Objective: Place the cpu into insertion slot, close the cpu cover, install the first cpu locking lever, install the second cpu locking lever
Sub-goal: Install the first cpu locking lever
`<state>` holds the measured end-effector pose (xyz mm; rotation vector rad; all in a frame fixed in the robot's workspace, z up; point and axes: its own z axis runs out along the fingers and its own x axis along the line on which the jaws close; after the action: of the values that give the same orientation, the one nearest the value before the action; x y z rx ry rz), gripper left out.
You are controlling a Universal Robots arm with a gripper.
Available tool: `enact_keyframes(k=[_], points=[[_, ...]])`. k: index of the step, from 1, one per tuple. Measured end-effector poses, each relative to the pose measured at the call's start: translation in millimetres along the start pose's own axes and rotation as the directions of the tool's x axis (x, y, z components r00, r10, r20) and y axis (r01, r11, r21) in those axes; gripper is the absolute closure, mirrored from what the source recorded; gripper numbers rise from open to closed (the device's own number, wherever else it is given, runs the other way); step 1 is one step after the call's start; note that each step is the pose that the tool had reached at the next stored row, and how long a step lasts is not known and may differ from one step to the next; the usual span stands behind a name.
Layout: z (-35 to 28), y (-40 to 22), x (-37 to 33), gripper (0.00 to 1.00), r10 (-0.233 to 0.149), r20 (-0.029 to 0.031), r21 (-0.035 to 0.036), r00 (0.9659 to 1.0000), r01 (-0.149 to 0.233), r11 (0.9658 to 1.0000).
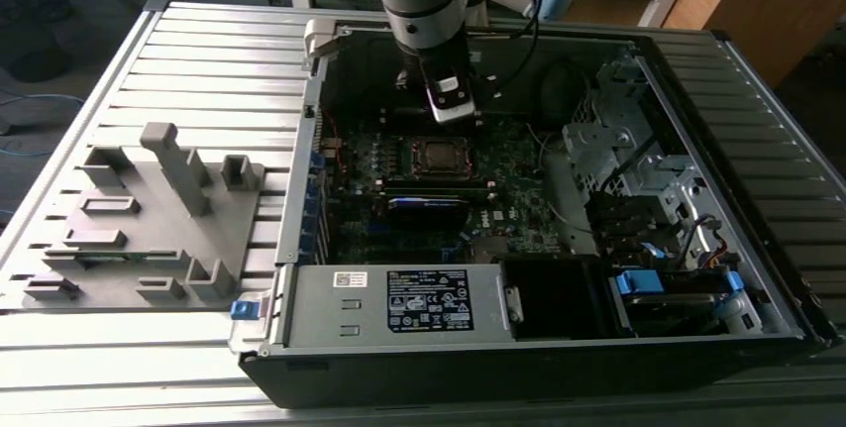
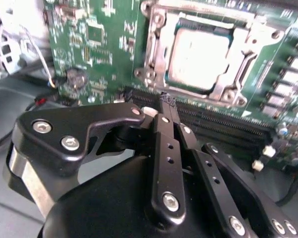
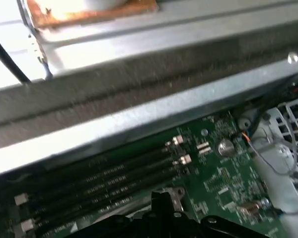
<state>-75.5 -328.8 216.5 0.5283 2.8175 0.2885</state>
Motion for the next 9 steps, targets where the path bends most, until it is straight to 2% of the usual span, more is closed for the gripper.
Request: enact_keyframes(k=[1, 2, 4, 5, 6, 7, 9], points=[[0.0, 0.1, -0.1, 0.9, 0.0, 0.003, 0.0089, 1.0, 0.0, 1.0], [0.1, 0.1, -0.2, 0.9, -0.001, 0.0037, 0.0114, 1.0, 0.001, 0.9999], [0.1, 0.0, -0.2, 0.9, -0.001, 0.0037, 0.0117, 1.0, 0.001, 0.9999], [0.1, 0.1, -0.2, 0.9, -0.001, 0.0011, 0.013, 1.0, 0.001, 0.9999], [0.3, 0.2, -0.5, 0.9, 0.001, -0.0079, 0.0169, 1.0, -0.001, 0.9999], [0.5, 0.3, -0.8, 0.9, 0.003, -0.0195, 0.0227, 0.9998, -0.002, 0.9997], [1.1, 0.4, -1.5, 0.9, 0.006, -0.0461, 0.0373, 0.9989, -0.005, 0.9993]])
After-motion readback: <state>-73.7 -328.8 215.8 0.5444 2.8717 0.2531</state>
